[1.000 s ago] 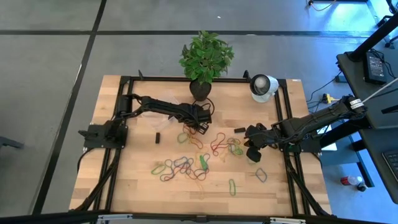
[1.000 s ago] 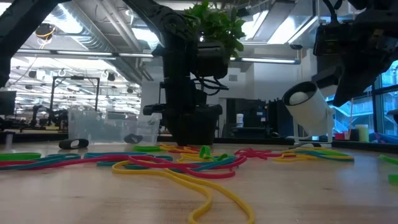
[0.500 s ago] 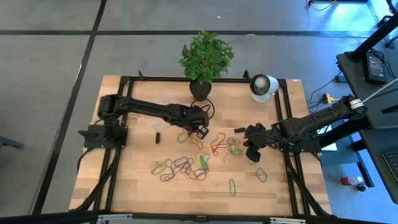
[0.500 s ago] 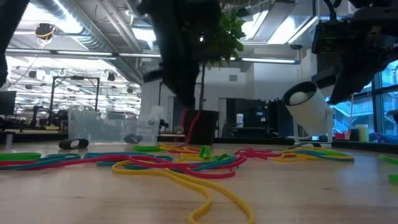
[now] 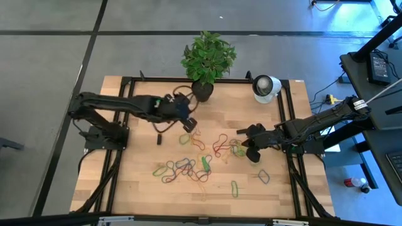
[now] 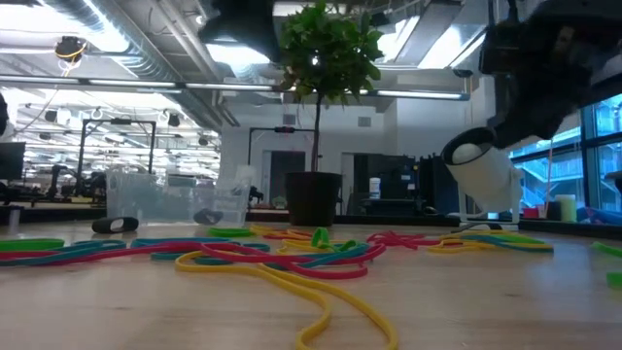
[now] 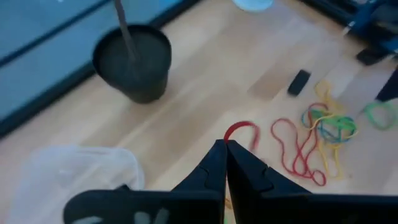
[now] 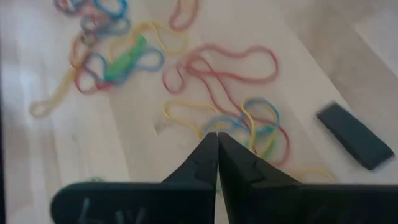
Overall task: Pick and place rubber bands into bin
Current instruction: Put the red rubber band into the transparent bin
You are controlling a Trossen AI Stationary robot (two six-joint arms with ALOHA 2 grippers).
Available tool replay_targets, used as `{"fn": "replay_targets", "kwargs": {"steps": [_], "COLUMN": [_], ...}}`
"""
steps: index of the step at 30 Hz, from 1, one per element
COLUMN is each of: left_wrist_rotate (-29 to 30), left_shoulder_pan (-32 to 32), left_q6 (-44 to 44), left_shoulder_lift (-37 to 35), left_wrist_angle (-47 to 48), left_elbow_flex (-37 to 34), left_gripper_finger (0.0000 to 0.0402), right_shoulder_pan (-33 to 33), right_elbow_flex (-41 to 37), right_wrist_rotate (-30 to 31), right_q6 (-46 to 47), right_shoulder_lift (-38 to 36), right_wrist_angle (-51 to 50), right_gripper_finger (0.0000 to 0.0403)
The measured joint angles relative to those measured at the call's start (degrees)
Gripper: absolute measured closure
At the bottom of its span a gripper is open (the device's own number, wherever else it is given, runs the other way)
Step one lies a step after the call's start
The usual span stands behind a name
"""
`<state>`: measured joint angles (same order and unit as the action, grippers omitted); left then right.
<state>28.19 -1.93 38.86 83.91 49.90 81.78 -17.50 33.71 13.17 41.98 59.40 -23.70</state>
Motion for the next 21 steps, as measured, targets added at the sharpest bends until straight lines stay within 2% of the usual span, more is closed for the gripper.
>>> {"fn": "replay_targets", "kwargs": {"steps": [5,8,11,17,21], "left_wrist_rotate": [3.2,1.7,0.8,-6.4,-8.8], "left_shoulder_pan": [1.9,4.6,7.2,12.6,16.9], "left_q6": [-2.6,-2.3,-4.5,-13.5,-16.6], "left_shoulder_lift": [-4.9,-6.5,-7.2,-7.5,-7.5], "left_wrist_angle": [9.6,17.1,20.6,16.4,14.2], "left_elbow_flex": [0.0,0.0,-1.8,-10.5,-18.3], "left_gripper_finger": [0.04,0.04,0.04,0.04,0.04], "right_shoulder_pan": [0.0,0.0,0.1,0.1,0.1], "right_elbow_flex": [0.0,0.1,0.1,0.0,0.3], "right_wrist_rotate": [3.2,5.5,6.0,6.8,6.8], "right_q6": [-0.1,1.3,4.3,10.7,12.0], "right_shoulder_lift": [0.9,2.4,5.0,11.6,16.1], "right_wrist_angle": [5.5,8.1,11.8,20.4,26.7], "right_gripper_finger": [0.0386,0.0386,0.0386,0.0386,0.0387]}}
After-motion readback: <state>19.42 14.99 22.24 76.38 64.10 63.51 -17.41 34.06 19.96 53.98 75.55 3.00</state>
